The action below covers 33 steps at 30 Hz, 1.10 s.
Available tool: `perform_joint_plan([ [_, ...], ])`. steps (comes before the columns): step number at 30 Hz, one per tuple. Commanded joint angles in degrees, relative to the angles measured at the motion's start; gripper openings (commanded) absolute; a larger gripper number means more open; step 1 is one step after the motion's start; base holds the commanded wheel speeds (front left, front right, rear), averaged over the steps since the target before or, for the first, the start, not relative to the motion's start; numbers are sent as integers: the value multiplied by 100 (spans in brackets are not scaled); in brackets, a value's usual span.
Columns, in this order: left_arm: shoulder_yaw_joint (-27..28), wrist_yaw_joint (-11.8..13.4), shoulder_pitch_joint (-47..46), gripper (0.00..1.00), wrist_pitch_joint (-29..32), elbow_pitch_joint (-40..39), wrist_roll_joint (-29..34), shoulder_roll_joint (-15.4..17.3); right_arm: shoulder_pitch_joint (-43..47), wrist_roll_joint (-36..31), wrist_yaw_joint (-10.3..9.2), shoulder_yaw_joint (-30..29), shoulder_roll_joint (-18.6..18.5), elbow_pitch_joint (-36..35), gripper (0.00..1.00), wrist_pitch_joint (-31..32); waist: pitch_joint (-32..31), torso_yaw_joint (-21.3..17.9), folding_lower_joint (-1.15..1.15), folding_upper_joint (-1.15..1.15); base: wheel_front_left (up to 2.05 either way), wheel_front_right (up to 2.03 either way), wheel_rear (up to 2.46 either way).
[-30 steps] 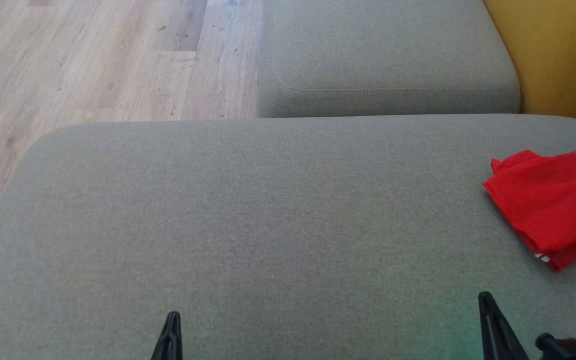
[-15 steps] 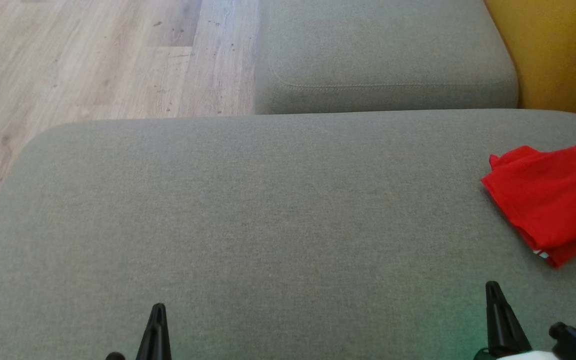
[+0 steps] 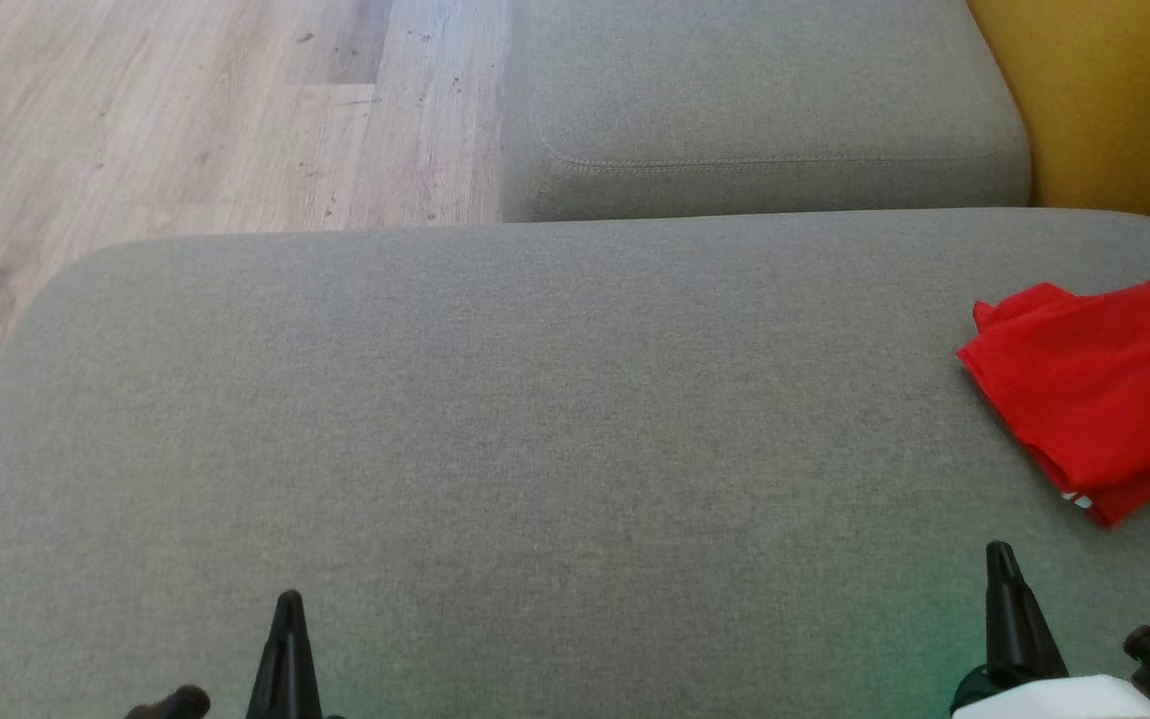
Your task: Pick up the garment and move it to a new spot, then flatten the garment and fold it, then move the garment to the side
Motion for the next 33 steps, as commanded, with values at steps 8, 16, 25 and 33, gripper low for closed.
perform_joint_plan([
  [8, 217, -125, -389, 0, 127, -116, -658, 74, -394, 660, 14, -36, -124, -127, 0, 156, 38, -28, 0, 0, 0, 0, 0],
  [16, 337, -201, -536, 0, 260, -66, -1294, 86, -545, 1283, 17, -78, -136, -87, 0, 293, 80, -58, 0, 0, 0, 0, 0],
  [25, 449, -268, -669, 0, 382, -20, -1858, 92, -680, 1835, 19, -119, -145, -50, 0, 417, 118, -85, 0, 0, 0, 0, 0],
  [33, 564, -335, -803, 0, 507, 27, -2419, 97, -816, 2384, 22, -163, -152, -14, 0, 544, 155, -112, 0, 0, 0, 0, 0],
])
